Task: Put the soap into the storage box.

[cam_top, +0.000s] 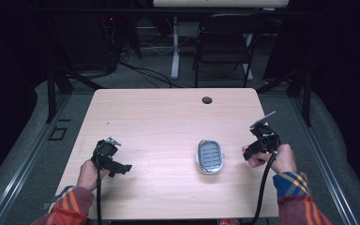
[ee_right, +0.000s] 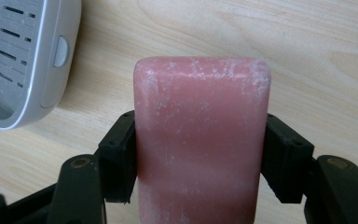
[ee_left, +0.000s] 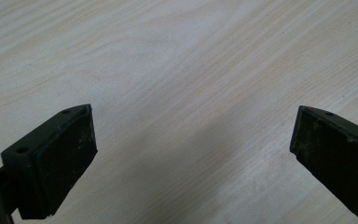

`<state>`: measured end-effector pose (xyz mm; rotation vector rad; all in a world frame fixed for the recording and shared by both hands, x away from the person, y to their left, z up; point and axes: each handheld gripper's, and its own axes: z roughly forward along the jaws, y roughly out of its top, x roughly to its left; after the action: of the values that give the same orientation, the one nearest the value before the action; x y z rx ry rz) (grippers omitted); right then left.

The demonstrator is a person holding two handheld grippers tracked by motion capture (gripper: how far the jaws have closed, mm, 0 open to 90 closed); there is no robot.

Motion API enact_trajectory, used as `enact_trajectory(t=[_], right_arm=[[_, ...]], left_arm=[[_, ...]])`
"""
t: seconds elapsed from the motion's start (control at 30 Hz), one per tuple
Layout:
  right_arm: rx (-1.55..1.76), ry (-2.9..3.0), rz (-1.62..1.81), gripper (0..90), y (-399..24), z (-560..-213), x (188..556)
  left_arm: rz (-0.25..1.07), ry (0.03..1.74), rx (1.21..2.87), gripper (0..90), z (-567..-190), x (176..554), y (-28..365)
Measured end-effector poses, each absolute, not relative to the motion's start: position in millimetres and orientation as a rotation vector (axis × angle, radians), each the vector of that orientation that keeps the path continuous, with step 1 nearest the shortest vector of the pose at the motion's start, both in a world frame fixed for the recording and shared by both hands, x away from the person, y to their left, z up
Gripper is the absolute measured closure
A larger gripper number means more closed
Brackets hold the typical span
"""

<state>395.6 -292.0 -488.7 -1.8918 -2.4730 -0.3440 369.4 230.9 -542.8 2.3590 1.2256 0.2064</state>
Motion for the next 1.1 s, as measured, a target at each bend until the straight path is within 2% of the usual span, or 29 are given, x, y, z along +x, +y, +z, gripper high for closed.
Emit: enact_trajectory(t=[1.1], right_arm=[[-1.743,-2.554,-0.357,37.2,-252,-476,401]], left_arm=[[0.200,1.199,2.369,0.1,-544,371,228]])
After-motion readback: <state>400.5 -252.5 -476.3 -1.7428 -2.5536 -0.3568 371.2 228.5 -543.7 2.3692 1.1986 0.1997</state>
